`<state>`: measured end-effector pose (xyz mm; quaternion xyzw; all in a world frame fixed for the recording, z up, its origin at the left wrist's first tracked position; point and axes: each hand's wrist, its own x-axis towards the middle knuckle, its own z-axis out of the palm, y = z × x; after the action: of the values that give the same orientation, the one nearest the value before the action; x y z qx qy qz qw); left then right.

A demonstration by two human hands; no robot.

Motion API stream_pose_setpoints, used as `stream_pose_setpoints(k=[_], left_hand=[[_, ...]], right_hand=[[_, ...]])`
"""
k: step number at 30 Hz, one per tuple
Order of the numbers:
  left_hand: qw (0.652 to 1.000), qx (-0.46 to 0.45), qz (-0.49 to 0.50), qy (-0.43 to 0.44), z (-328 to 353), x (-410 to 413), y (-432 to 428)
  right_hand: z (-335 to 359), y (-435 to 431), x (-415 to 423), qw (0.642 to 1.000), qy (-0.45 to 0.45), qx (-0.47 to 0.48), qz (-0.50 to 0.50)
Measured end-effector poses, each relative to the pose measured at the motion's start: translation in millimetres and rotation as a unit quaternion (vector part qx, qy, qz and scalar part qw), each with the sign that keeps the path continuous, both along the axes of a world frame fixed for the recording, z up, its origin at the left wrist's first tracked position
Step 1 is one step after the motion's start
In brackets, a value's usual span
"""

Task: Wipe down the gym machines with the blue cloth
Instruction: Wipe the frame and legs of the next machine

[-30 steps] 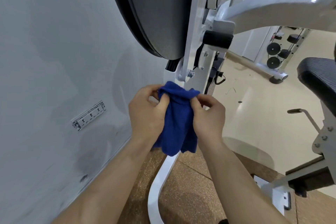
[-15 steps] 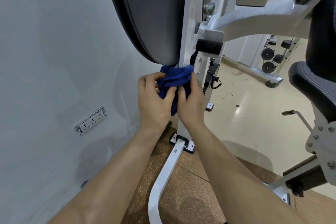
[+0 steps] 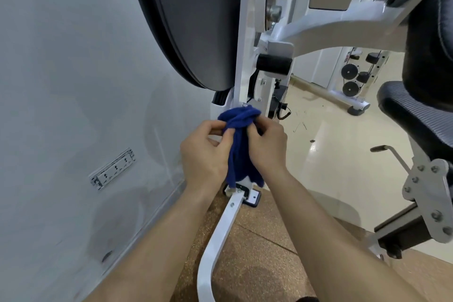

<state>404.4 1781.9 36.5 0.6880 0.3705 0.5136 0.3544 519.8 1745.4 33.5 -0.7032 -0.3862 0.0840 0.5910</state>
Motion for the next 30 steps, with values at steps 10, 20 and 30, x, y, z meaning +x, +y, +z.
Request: stream_pose_setpoints(k=[10,20,30], left_hand=[[0.956,-0.173,-0.235,-0.018,-13,40,-4],[1.0,0.009,-0.006,-0.01,-19,25,21],[0.997,-0.02,0.012,-0.079,-20,31,56]], right_hand=[[-26,-34,30,0.986,0.157,0.035,0.04],[16,100,111,0.985,0.07,0.073,-0.141],[-28,129,113,0.988,-0.049,0.059,-0.135]])
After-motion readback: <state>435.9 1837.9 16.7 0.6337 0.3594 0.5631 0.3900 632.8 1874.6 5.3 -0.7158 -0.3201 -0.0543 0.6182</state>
